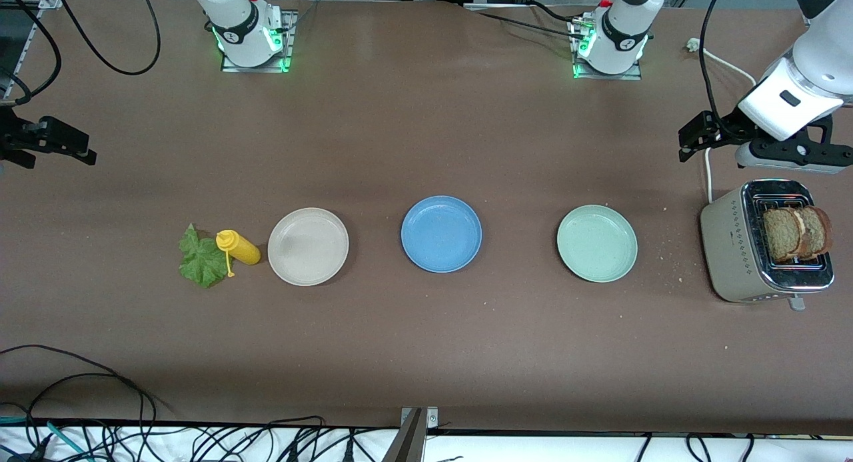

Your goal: Make sandwich in blue plate with both arms

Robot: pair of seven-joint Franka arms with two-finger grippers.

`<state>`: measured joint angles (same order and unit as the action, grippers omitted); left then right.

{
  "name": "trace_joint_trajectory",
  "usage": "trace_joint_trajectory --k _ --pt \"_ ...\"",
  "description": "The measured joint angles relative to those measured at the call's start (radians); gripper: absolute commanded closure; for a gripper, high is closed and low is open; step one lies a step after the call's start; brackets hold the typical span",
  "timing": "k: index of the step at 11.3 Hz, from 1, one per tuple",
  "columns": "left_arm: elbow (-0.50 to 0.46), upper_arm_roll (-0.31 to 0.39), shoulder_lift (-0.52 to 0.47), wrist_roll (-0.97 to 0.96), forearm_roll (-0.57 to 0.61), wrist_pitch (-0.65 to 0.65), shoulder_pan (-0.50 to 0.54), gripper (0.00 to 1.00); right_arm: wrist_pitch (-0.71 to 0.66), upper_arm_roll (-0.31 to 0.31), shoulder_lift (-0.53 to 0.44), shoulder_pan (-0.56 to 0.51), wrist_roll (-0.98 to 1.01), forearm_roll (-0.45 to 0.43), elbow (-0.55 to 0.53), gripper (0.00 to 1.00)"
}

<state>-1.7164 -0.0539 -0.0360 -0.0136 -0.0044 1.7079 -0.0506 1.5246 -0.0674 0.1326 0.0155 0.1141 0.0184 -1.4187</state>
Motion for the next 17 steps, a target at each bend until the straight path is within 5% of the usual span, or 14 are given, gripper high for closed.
trace_joint_trajectory --k 17 --pt "0.0 0.0 0.0 0.0 0.0 0.0 0.0 0.0 -0.007 -0.015 0.001 -0.002 0.0 0.005 -0.001 0.0"
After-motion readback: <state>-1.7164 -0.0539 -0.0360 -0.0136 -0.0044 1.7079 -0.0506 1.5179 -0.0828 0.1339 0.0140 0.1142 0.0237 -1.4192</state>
